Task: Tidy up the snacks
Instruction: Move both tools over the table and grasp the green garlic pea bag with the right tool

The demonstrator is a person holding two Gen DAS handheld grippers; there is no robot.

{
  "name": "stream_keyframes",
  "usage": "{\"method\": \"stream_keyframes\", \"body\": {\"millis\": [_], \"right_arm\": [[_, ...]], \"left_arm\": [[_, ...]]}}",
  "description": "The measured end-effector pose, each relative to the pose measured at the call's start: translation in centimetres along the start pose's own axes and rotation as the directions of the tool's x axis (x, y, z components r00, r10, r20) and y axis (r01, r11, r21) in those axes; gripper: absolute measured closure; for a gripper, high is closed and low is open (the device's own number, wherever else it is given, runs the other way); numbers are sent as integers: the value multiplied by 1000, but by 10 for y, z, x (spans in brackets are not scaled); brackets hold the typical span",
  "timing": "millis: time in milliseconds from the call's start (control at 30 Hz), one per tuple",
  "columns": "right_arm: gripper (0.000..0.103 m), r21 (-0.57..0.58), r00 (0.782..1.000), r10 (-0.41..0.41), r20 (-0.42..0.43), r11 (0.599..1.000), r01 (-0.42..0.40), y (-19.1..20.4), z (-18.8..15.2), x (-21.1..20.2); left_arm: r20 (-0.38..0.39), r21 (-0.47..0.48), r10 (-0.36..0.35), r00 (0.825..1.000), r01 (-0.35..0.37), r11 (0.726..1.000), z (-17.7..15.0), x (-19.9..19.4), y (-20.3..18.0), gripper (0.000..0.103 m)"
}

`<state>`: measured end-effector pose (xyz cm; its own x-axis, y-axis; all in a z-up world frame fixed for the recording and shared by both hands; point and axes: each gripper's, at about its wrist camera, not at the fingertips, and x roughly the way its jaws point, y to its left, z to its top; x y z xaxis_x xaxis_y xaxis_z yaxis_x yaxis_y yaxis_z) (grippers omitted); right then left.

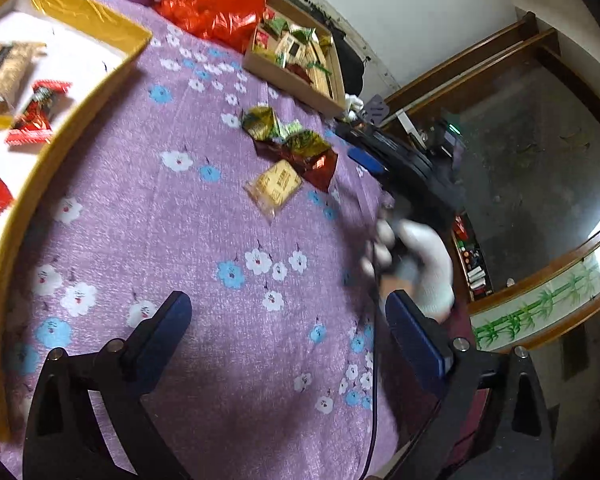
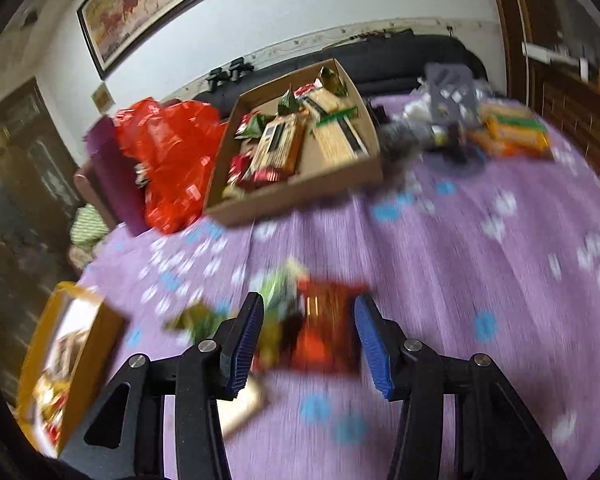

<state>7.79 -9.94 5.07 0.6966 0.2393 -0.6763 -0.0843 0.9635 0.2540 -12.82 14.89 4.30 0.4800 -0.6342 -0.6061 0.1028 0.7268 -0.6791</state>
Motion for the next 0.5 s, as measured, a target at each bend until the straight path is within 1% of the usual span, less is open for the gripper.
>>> {"method": "stream_keyframes", "body": {"millis": [67, 100, 133, 167, 200, 233, 267, 300, 367, 400, 433, 467, 500], "right_arm": [[53, -26, 999, -43, -12, 999, 43, 9, 12, 24], [53, -40, 998, -55, -42, 998, 53, 14, 14, 37], [55, -58, 995, -45, -95, 998, 39, 19, 13, 51], [63, -87, 988, -12, -155, 996, -2, 26, 8, 63], [69, -128, 982, 21, -185, 991, -45, 36, 0, 66], [71, -172, 977, 58, -205, 981, -95, 47, -8, 62], [71, -190, 966, 90, -241, 972, -138, 54, -15, 59], [71, -198, 946, 143, -291, 958, -205, 60, -24, 53], [72, -207, 902, 223, -371, 927, -314, 67, -40, 39], [76, -221, 885, 247, -395, 909, -353, 69, -46, 27], [77, -218, 881, 277, -383, 900, -378, 66, -48, 13], [74, -197, 886, 307, -348, 900, -389, 59, -44, 0], [72, -163, 896, 329, -298, 908, -387, 49, -42, -15]], "left_arm": [[28, 23, 31, 999, -32, 999, 0, -5, -1, 5], [41, 41, 48, 998, -49, 998, -1, -8, -3, 5], [50, 53, 61, 997, -63, 997, -2, -11, -3, 5], [61, 64, 75, 995, -79, 995, -1, -13, -3, 5], [79, 78, 90, 993, -96, 992, -1, -18, -4, 5], [97, 91, 107, 990, -116, 989, 0, -19, -5, 5], [114, 105, 126, 985, -138, 985, 1, -22, -5, 5], [129, 119, 145, 981, -161, 980, 2, -24, -6, 5], [143, 139, 163, 976, -182, 973, 3, -23, -5, 5], [139, 142, 164, 977, -184, 973, 3, -22, -4, 5], [133, 139, 161, 978, -180, 974, 4, -20, -2, 5], [126, 134, 157, 980, -173, 976, 4, -17, 0, 5], [114, 130, 152, 982, -167, 977, 5, -14, 2, 5]]}}
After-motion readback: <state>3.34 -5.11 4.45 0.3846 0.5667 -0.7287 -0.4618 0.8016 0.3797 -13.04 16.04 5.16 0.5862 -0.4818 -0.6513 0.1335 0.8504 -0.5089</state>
